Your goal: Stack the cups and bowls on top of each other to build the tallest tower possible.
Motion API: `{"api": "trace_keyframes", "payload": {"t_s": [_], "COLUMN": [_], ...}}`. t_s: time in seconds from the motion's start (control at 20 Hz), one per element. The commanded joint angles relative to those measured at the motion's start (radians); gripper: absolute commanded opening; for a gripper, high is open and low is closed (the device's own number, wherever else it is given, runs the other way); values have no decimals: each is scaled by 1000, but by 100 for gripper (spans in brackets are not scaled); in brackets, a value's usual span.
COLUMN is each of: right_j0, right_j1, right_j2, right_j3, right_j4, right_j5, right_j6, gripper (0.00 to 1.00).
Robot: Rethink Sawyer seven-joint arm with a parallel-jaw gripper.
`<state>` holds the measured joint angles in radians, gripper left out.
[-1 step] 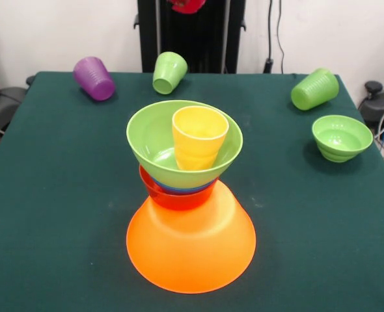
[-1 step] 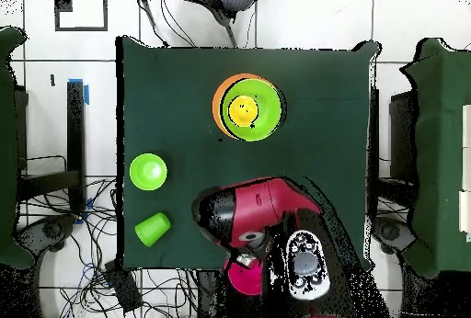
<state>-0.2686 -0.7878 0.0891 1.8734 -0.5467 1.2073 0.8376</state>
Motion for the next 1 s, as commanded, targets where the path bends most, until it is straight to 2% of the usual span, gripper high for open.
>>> {"api": "trace_keyframes", "payload": {"t_s": [0.05,0.3,0.75,1.0], "right_j0": [43,51,58,61], "right_j1": [130,151,236,246], "right_j2": [75,67,63,72], "right_j3": [-194,-258,-402,-428], "right_j4": [7,17,16,43], "right_j5": [105,147,201,185], "right_j6": [125,116,111,124], "gripper": [0,0,0,0]}}
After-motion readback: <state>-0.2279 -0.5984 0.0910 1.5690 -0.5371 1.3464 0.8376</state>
